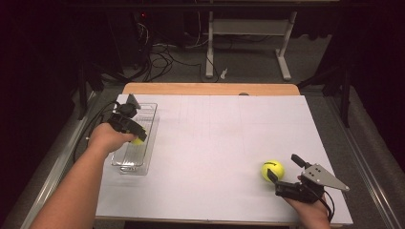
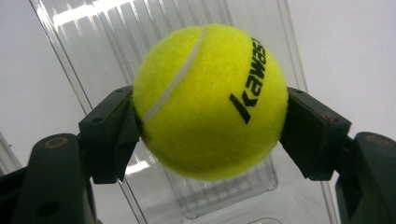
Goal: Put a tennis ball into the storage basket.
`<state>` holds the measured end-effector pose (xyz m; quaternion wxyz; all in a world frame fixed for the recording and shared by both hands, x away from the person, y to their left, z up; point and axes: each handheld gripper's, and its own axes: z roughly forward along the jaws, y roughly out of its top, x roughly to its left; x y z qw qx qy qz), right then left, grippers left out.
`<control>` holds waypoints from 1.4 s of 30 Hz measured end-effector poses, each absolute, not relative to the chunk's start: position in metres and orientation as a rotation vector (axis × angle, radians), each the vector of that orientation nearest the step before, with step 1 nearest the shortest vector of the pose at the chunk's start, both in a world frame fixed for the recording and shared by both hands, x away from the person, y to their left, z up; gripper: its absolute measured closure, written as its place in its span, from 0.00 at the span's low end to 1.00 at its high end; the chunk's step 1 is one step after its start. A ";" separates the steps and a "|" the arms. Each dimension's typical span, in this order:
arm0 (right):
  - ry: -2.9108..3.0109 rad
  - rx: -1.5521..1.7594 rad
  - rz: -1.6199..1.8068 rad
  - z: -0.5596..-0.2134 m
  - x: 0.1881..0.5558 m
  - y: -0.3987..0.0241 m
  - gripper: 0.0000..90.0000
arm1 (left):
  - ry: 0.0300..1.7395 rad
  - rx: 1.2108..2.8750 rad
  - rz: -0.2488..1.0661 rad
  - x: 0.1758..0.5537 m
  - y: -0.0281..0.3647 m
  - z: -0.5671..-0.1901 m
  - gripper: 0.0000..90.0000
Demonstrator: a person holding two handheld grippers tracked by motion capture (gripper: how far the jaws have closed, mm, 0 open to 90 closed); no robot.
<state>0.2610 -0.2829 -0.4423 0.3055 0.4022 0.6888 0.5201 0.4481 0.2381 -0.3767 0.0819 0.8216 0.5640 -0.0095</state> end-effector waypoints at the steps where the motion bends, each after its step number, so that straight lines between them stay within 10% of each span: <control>1: 1.823 1.066 1.377 -0.442 0.261 -0.283 0.03 | 1.687 2.449 -0.032 0.449 0.239 -0.377 0.30; 38: 1.831 1.064 1.373 -0.442 0.261 -0.282 0.03 | 1.688 2.436 -0.031 0.447 0.241 -0.372 0.29; 42: 1.829 1.065 1.374 -0.442 0.261 -0.282 0.03 | 1.651 2.390 -0.028 0.445 0.242 -0.364 0.09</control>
